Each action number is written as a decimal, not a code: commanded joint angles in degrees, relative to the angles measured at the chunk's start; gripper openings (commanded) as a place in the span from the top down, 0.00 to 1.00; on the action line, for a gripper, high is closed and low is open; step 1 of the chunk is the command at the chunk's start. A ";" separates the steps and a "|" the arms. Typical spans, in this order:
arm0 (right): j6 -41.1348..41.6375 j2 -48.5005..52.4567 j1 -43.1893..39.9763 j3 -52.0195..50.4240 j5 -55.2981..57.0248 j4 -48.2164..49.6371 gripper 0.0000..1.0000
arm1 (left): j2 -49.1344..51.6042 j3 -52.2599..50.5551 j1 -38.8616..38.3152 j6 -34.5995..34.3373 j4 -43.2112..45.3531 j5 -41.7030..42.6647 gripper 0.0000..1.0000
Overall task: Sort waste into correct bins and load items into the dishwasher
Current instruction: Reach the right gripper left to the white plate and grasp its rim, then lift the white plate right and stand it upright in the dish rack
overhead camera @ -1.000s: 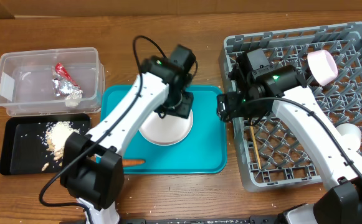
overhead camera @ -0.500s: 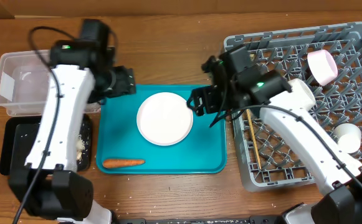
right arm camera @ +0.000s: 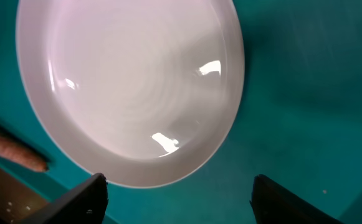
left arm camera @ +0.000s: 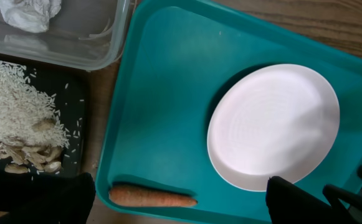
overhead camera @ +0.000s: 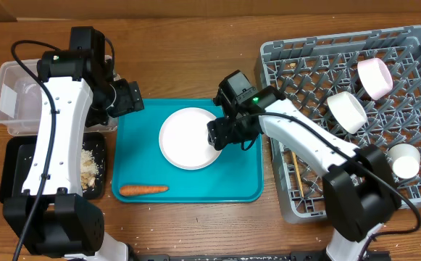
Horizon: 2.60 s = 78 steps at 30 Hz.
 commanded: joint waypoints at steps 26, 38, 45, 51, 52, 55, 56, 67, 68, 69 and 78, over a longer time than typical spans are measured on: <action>1.77 7.30 -3.13 6.93 3.10 -1.46 0.96 | -0.39 -1.92 -0.02 0.02 -0.22 0.02 0.11; 1.11 -10.38 -8.13 21.24 39.54 -13.42 0.96 | -0.39 -1.92 -0.02 0.02 -0.17 0.02 0.11; 4.50 -11.47 -10.23 21.03 78.36 -13.25 0.96 | -0.39 -1.92 -0.02 0.02 -0.17 0.02 0.11; 6.12 -11.39 -14.49 18.78 83.14 -8.90 0.96 | -0.39 -1.92 -0.02 0.04 -0.26 0.02 0.11; 6.14 -11.39 -15.23 18.21 83.14 -8.55 0.96 | -0.39 -1.92 -0.02 0.04 -0.26 0.02 0.11; 6.56 -11.21 -17.03 16.22 83.12 -8.17 0.96 | -0.39 -1.92 -0.02 0.04 -0.22 0.00 0.11; 6.58 -11.10 -17.51 15.28 83.06 -7.80 0.96 | -0.42 -1.92 -0.02 0.04 -0.20 0.00 0.11; 9.38 -10.80 -17.64 2.27 77.11 -3.52 0.96 | -0.39 -1.92 -0.02 0.04 -0.17 0.02 0.11; 9.66 -10.80 -17.11 1.55 76.06 -3.48 0.96 | -0.42 -1.92 -0.02 0.04 -0.17 0.02 0.11; 10.29 -10.80 -16.55 0.96 75.28 -3.52 0.96 | -0.39 -1.92 -0.02 0.04 -0.11 0.02 0.11; 10.95 -10.80 -10.49 0.28 61.77 -4.02 0.96 | -0.39 -1.95 -0.02 0.04 -0.02 0.00 0.11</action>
